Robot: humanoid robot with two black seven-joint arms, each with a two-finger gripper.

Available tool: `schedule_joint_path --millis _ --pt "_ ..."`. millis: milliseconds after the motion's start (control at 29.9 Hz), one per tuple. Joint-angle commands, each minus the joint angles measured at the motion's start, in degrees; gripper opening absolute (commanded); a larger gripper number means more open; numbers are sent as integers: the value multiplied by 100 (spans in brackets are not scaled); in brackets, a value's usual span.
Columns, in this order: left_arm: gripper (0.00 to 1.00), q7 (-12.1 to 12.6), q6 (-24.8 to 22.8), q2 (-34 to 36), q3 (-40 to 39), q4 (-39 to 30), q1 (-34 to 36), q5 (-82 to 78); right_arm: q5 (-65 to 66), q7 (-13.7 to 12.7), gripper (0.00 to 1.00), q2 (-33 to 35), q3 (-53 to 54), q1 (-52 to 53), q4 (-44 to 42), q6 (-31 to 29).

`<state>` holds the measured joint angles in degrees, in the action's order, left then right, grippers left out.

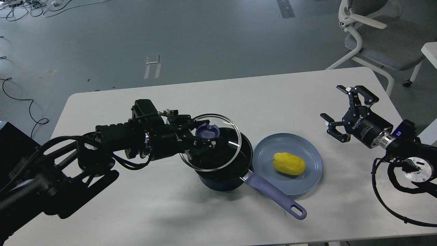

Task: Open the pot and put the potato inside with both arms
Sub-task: 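Lift the glass lid off the pot with the left gripper, then lower the glass lid onto the table beside the pot, left gripper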

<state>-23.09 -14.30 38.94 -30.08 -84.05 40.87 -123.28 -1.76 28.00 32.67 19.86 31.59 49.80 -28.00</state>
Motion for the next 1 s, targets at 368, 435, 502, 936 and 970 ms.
schedule_joint_path --millis 368,435,502,936,970 --pt "53 -491 1367 1274 247 1319 -614 753 0 0 100 -6 0 22 -14 0" --pt "53 -491 1483 1265 292 1443 -711 761 0 0 100 -6 0 13 -5 0" --pt "53 -491 1597 1239 353 1689 -930 849 0 0 100 -6 -8 5 -5 0" --pt "57 -491 1641 1010 362 1997 -1415 946 0 0 100 -6 -8 -13 -5 0" --pt "58 -491 1659 993 362 2023 -1424 946 8 0 100 -6 -8 -13 -5 0"
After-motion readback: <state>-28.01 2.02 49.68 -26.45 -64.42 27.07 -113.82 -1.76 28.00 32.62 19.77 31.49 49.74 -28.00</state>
